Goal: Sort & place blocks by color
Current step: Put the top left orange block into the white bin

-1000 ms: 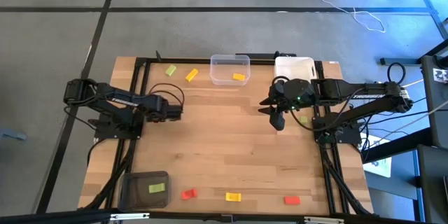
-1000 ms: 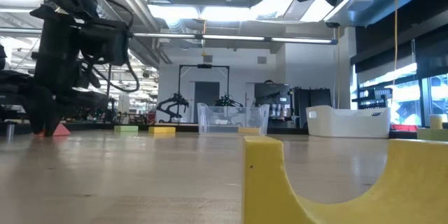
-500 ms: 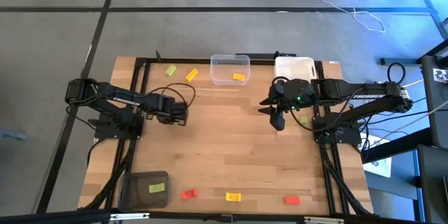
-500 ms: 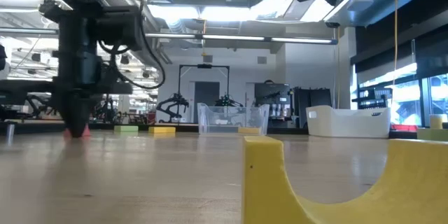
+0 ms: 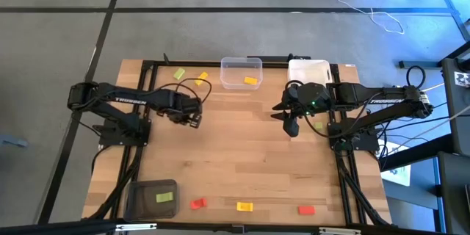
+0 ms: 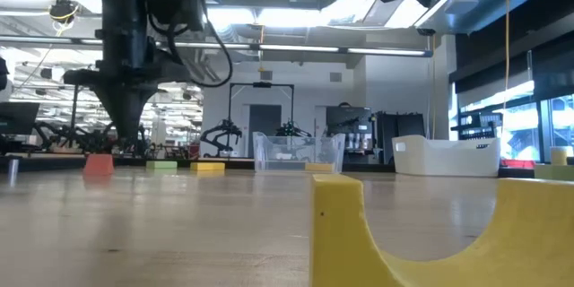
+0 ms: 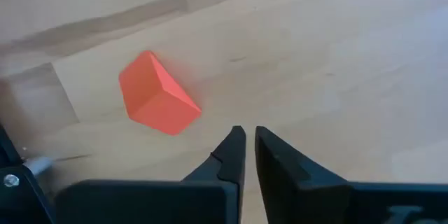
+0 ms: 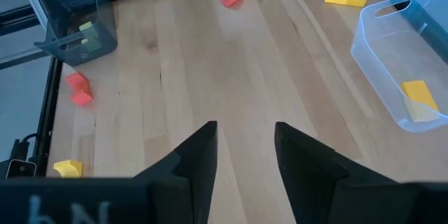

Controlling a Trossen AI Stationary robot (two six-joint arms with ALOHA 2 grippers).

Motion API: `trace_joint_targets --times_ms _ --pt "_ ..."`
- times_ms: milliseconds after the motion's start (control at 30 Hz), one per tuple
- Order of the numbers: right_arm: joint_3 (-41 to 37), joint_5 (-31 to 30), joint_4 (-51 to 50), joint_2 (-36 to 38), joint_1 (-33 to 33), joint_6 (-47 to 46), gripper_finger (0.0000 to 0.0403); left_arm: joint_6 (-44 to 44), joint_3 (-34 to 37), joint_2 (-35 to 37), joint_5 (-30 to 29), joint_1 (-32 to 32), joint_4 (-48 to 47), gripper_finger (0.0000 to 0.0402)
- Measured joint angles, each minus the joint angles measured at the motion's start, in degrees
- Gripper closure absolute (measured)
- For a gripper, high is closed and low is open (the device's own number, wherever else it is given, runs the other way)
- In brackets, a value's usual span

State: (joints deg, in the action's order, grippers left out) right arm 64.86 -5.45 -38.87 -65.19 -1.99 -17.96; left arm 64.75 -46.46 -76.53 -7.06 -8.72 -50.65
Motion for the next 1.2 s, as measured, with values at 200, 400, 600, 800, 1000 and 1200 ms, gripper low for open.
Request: trace_joint_targets --times_ms 200,400,600,800,1000,1200 --pt "0.00 0.00 0.00 0.00 0.01 0.17 0.0260 -1.00 0.07 0.00 3.78 -1.72 -0.50 0.0342" --pt "0.00 0.00 0.00 0.00 -0.01 0.18 0.0260 1.68 0.32 -0.02 5.05 -2.16 -1.58 0.0321" --pt "0.00 0.00 0.00 0.00 -0.03 0.66 0.0260 14.46 0.33 -0.02 5.14 -2.13 -3.02 0.0313" --pt "0.00 0.05 0.00 0.00 -0.03 8.97 0.0260 19.72 0.35 -0.02 4.80 -0.75 -2.93 0.0313" --pt "0.00 0.04 0.02 0.00 -0.03 10.73 0.0260 26.62 0.35 -0.02 -0.40 1.45 -2.91 0.0313" --pt "0.00 0.04 0.02 0.00 -0.03 10.76 0.0260 31.64 0.37 -0.02 -2.66 2.54 -2.93 0.0313"
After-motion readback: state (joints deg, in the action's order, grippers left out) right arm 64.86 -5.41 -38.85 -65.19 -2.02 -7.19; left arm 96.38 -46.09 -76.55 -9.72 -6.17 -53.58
